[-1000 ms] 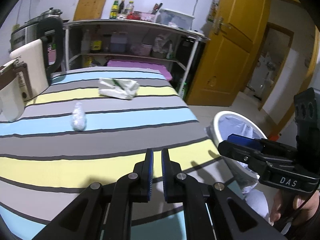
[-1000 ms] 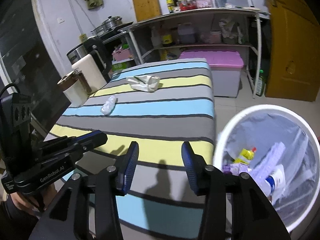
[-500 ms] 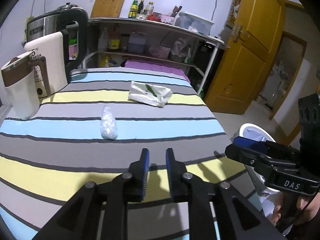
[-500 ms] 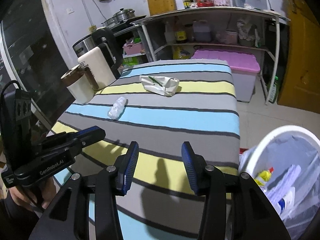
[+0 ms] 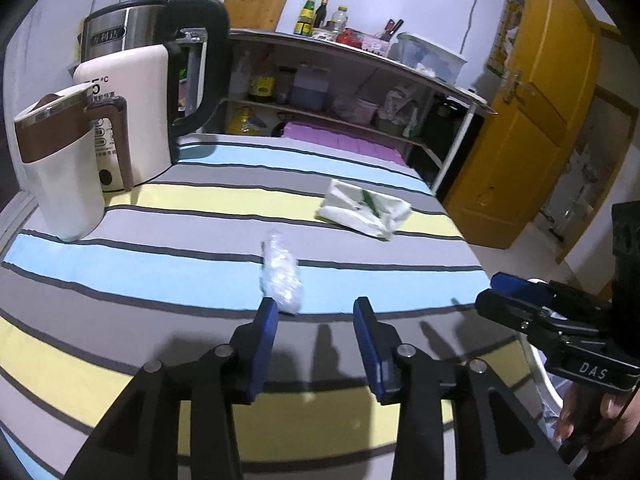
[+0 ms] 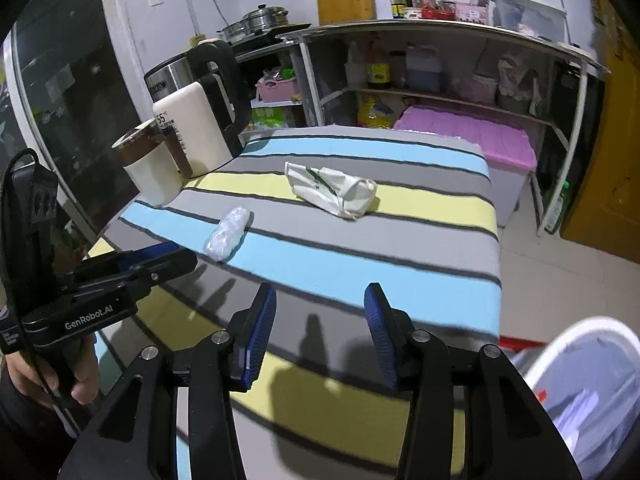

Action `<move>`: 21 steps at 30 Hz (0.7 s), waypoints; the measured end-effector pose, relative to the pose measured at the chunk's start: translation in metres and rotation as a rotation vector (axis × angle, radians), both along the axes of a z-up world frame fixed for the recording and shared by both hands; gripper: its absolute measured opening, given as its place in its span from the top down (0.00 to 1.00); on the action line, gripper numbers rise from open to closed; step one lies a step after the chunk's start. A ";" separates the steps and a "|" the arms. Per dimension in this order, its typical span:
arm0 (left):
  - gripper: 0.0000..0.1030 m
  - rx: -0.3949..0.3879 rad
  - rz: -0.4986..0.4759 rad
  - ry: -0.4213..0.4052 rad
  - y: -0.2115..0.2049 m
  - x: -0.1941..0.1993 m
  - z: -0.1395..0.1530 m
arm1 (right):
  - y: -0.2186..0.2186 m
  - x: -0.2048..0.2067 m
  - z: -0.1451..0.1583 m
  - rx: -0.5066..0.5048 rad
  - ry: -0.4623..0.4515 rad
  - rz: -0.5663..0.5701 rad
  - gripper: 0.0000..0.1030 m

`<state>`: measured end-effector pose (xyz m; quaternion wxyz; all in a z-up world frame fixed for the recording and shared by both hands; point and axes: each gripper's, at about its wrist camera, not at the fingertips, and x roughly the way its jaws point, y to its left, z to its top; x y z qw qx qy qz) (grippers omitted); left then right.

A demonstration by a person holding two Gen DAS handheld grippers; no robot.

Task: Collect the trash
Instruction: 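Grasp the crumpled clear bag with the left tool while the right tool grasps the white paper bag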

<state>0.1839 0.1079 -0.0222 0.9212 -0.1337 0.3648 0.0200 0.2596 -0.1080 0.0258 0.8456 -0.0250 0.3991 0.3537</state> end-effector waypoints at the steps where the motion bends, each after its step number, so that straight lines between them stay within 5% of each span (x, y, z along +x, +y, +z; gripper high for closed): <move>1: 0.60 0.001 0.002 0.003 0.002 0.003 -0.001 | 0.003 0.004 0.000 -0.005 -0.006 0.004 0.48; 21: 0.59 -0.027 0.038 0.087 0.026 0.058 -0.034 | 0.053 0.087 -0.013 -0.067 -0.080 0.052 0.46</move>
